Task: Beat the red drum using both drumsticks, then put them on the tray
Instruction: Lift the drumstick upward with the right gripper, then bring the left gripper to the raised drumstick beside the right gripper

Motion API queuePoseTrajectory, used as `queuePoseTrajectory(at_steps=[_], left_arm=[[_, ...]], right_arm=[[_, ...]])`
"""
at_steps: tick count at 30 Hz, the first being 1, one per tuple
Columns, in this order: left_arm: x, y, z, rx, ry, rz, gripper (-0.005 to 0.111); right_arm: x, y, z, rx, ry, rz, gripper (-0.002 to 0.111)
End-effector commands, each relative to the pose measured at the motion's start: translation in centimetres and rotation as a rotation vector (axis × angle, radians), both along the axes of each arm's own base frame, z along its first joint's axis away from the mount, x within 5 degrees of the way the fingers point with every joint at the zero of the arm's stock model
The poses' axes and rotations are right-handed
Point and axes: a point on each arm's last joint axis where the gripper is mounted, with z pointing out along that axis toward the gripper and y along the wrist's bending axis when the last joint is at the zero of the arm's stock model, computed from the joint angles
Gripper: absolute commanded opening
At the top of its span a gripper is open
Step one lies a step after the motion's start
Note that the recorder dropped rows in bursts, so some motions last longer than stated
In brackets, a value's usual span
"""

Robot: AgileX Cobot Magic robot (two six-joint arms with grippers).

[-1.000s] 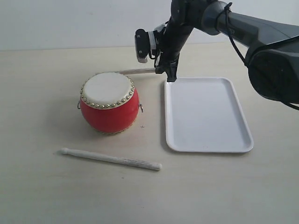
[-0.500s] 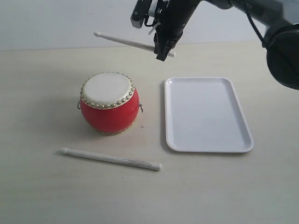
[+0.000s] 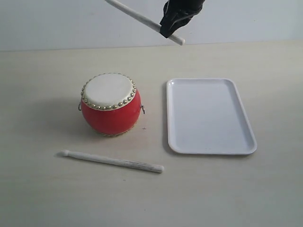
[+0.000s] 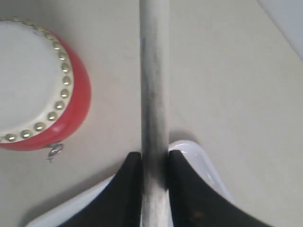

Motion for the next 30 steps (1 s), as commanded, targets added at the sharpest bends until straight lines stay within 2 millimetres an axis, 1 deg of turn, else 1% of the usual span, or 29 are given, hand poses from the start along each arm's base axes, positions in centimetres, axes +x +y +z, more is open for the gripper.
queuePoseTrajectory(at_steps=[1,2,4,5,6,7,8,9,10,11,12,13,14,15,16,17,18,20,21,23,26,29,30], left_arm=[[0.0,0.0,0.0,0.041,-0.005,-0.009,0.0],[0.0,0.0,0.0,0.054,-0.004,-0.013,0.0],[0.0,0.0,0.0,0.061,-0.003,-0.014,0.0],[0.0,0.0,0.0,0.063,-0.003,-0.015,0.0],[0.0,0.0,0.0,0.071,-0.003,-0.017,0.0],[0.0,0.0,0.0,0.108,-0.008,-0.028,0.0],[0.1,0.0,0.2,0.135,-0.025,-0.034,0.0],[0.2,-0.1,0.8,0.144,-0.096,-0.043,0.0],[0.3,-0.2,1.4,0.143,-0.158,-0.051,0.0],[0.3,-0.4,2.5,0.142,-0.287,-0.066,0.0],[0.2,-0.7,3.8,0.148,-0.43,-0.084,0.0],[0.1,-0.8,4.4,0.156,-0.495,-0.093,0.0],[-0.2,-1.0,5.5,0.161,-0.627,-0.11,0.0],[-0.5,-1.2,6.1,0.154,-0.695,-0.119,0.0],[-0.9,-1.4,7.0,0.099,-0.807,-0.142,0.0],[-1.1,-1.4,7.3,0.063,-0.845,-0.156,0.0],[-1.5,-1.6,7.8,-0.017,-0.913,-0.192,0.0],[-1.9,-1.7,8.2,-0.045,-0.975,-0.214,0.0],[-1.9,-1.8,8.3,-0.045,-0.984,-0.216,0.0],[-2.0,-1.8,9.4,-0.032,-1.004,-0.223,0.0],[-1.7,-1.9,11.8,-0.036,-1.036,-0.234,0.0],[0.2,-1.9,14.9,-0.051,-0.992,-0.237,0.0],[1.4,-2.0,15.7,-0.056,-0.954,-0.249,0.0]], right_arm=[[-3.0,-0.7,1.4,0.059,0.056,0.021,0.0],[-3.6,-0.8,1.6,0.068,0.069,0.028,0.0],[-5.6,-1.2,1.7,0.089,0.111,0.044,0.0],[-6.7,-1.4,1.6,0.107,0.136,0.058,0.0],[-7.3,-1.5,1.3,0.114,0.156,0.07,0.0],[-8.8,-1.6,1.1,0.156,0.19,0.102,0.0],[-9.5,-1.6,1.1,0.178,0.198,0.119,0.0],[-10.6,-1.4,0.7,0.251,0.201,0.154,0.0],[-11.1,-1.2,0.6,0.298,0.205,0.171,0.0],[-12.1,-0.9,0.1,0.381,0.215,0.231,0.0],[-12.7,-0.7,-0.6,0.441,0.214,0.28,0.0],[-12.9,-0.6,-0.8,0.471,0.213,0.296,0.0],[-13.2,-0.4,-1.4,0.51,0.204,0.32,0.0],[-13.3,-0.4,-1.6,0.528,0.196,0.337,0.0],[-13.6,-0.3,-2.0,0.557,0.175,0.368,0.0],[-13.7,-0.2,-2.0,0.574,0.165,0.381,0.0],[-13.7,-0.1,-2.0,0.61,0.149,0.391,0.0],[-13.7,0.1,-1.6,0.659,0.106,0.422,0.0],[-13.7,0.2,-1.5,0.676,0.093,0.426,0.0],[-13.6,0.3,-1.2,0.708,0.065,0.434,0.0],[-13.4,0.5,-0.7,0.759,0.018,0.445,0.0],[-13.3,0.7,-0.3,0.805,-0.021,0.448,0.0],[-13.2,0.7,-0.1,0.823,-0.025,0.44,0.0]])
